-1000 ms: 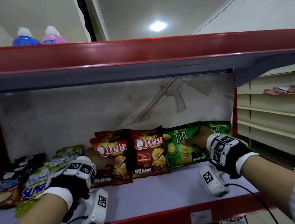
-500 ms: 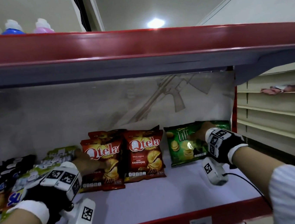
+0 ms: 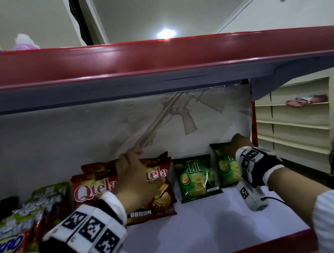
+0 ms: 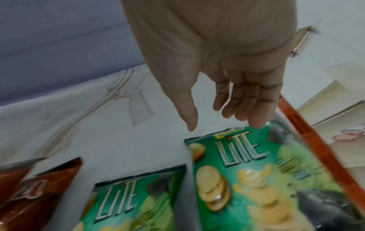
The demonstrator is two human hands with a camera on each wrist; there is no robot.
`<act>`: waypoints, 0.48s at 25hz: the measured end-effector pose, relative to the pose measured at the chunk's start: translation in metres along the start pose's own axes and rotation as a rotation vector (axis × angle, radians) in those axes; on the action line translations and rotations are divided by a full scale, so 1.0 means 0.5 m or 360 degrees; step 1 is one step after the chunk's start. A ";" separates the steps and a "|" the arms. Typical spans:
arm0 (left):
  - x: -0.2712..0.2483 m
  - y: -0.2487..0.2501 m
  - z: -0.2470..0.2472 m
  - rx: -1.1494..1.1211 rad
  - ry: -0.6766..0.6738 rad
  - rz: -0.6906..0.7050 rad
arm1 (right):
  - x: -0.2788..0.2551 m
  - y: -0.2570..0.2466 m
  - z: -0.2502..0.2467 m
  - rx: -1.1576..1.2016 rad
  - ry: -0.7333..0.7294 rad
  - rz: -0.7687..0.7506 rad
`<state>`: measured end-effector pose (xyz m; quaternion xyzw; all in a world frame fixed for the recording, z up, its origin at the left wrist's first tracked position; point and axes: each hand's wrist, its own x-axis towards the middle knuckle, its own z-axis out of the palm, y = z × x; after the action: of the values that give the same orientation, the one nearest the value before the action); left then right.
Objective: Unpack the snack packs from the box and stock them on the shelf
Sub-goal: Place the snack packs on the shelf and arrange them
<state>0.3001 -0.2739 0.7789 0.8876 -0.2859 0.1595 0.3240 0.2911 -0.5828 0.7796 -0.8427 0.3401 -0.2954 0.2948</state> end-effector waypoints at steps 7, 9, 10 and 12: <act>0.107 0.113 0.217 0.0024 -0.0758 -0.0116 | 0.037 0.125 -0.028 -0.0122 -0.0287 0.0219; 0.134 0.134 0.256 -0.0084 -0.0918 -0.0148 | 0.047 0.140 -0.015 -0.0078 -0.0354 0.0264; 0.145 0.141 0.273 -0.0112 -0.0944 -0.0150 | 0.059 0.144 -0.008 -0.0023 -0.0349 0.0288; 0.161 0.145 0.297 -0.0139 -0.0932 -0.0186 | 0.071 0.147 -0.005 -0.0038 -0.0375 0.0256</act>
<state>0.3337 -0.4510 0.7419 0.8960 -0.3223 -0.1347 0.2742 0.2812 -0.6535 0.7405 -0.8451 0.3730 -0.1657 0.3453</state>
